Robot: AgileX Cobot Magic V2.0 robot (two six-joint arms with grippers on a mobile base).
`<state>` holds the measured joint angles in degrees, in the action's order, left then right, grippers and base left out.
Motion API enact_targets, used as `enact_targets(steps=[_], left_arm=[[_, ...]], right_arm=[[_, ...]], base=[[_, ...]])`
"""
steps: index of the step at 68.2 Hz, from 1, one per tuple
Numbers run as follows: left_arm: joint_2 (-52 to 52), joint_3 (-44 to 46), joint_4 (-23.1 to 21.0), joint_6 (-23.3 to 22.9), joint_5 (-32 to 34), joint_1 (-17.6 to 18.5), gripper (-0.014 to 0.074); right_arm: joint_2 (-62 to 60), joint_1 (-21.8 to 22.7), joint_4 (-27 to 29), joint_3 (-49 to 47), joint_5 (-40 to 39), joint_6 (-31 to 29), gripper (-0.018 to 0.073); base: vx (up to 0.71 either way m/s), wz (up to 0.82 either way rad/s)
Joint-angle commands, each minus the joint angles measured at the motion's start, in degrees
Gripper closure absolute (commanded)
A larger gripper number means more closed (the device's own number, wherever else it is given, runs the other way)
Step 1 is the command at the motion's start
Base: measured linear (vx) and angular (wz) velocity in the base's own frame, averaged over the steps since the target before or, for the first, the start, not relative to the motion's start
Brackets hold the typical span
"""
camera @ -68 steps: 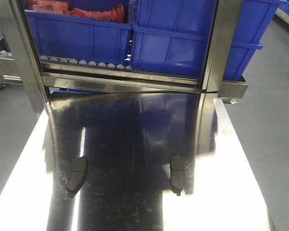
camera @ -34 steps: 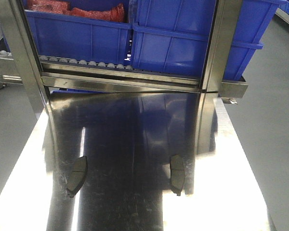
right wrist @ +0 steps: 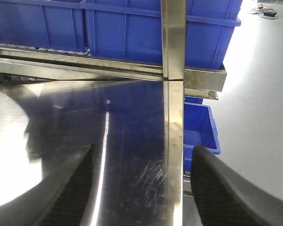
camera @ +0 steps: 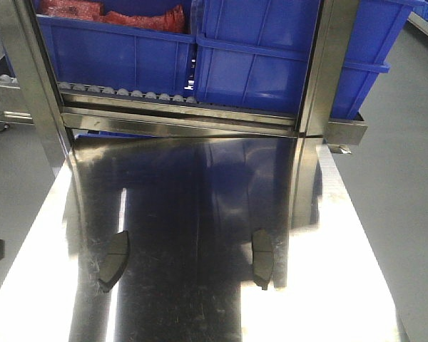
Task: Move and align brake pads A on conveyor
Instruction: 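Lower the left gripper onto the nearer brake pad and grasp it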
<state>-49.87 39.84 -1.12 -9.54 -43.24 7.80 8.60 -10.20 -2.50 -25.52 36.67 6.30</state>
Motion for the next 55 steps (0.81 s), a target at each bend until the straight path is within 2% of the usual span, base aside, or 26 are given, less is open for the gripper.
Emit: enact_targets(steps=[1, 12, 19, 25, 34, 43, 55], left_arm=[[-7.0, 4.7, -0.1, 1.6, 0.6, 0.0, 0.0084], [-18.7, 9.4, -1.1, 4.3, -0.9, 0.1, 0.0084], [-24.1, 12.3, -3.6, 5.3, -0.7, 0.5, 0.0084], [-28.6, 15.1, -5.3, 7.5, -0.4, 2.5, 0.0084], [-33.8, 19.3, -4.8, 7.5, -0.1, 7.0, 0.0084], [-38.9, 22.5, -4.5, 6.7, 0.3, 10.0, 0.0084], [-44.4, 23.7, -4.6, 1.4, 2.8, 10.5, 0.0084]], right_arm=[[1.2, 0.4, -0.4, -1.5, -4.1, -0.4, 0.012], [1.2, 0.4, -0.4, -1.5, -4.2, -0.4, 0.012], [1.2, 0.4, -0.4, -1.5, -4.2, -0.4, 0.012], [1.2, 0.4, -0.4, -1.5, -4.2, -0.4, 0.012], [1.2, 0.4, -0.4, -1.5, -4.2, -0.4, 0.012], [1.2, 0.4, -0.4, -1.5, -4.2, -0.4, 0.012], [1.2, 0.4, -0.4, -1.5, -4.2, -0.4, 0.012]], base=[[0.0, 0.0], [0.0, 0.0], [0.0, 0.0], [0.0, 0.0], [0.0, 0.0], [0.0, 0.0], [0.0, 0.0]])
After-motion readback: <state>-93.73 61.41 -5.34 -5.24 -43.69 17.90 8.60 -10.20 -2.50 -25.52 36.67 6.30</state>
